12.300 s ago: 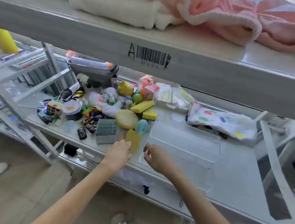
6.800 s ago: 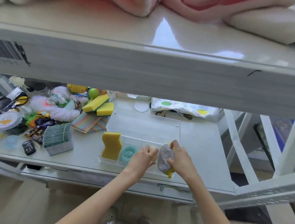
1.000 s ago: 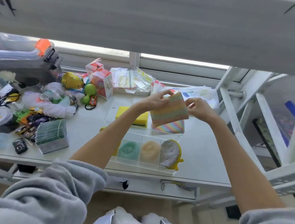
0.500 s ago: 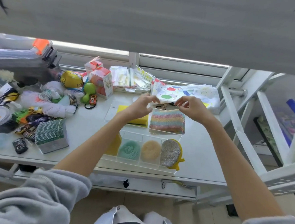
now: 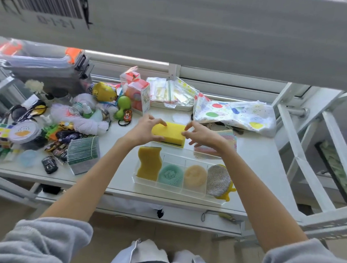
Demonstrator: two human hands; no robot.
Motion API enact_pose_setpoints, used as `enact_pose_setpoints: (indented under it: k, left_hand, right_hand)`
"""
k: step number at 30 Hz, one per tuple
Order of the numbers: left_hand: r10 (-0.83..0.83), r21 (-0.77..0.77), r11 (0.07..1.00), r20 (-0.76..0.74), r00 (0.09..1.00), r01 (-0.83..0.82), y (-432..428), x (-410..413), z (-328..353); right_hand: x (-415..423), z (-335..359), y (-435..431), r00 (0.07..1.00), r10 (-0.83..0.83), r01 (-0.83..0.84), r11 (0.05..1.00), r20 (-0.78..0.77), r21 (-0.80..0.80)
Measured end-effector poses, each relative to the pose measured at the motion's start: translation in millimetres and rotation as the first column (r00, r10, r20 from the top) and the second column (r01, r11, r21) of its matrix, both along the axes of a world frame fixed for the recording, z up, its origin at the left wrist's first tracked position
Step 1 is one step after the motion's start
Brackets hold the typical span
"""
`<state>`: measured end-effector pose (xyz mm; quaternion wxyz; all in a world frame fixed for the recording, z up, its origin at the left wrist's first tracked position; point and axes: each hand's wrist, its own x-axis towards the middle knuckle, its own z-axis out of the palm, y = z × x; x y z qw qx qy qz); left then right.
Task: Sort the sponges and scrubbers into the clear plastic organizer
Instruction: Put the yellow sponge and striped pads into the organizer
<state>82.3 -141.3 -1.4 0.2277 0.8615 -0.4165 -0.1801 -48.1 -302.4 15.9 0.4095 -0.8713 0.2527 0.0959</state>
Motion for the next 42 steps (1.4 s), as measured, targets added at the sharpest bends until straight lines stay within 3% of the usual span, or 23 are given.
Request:
enact_pose_setpoints:
  k: [10, 12, 19, 42]
  left_hand:
    - [0.052, -0.273, 0.957, -0.169, 0.984, -0.097, 6.0, -0.7, -5.6]
    - [0.063, -0.231, 0.968, -0.163, 0.985, -0.1, 5.5, -1.3, -10.1]
    - [0.036, -0.09, 0.995, 0.064, 0.997, -0.03, 1.2, -4.8, -12.7]
    - [0.055, 0.099, 0.993, 0.039, 0.998, -0.058, -1.7, -17.7, -5.0]
  right_hand:
    - [2.9, -11.8, 14.2, 0.941, -0.314, 0.287, 0.938, 0.128, 0.194]
    - [3.8, -14.3, 14.6, 0.938, -0.324, 0.301, 0.938, 0.123, 0.173]
    - [7.3, -16.4, 24.9, 0.924, -0.368, 0.346, 0.92, 0.102, 0.184]
    - [7.0, -23.7, 36.9, 0.949, -0.269, 0.282, 0.958, 0.167, -0.057]
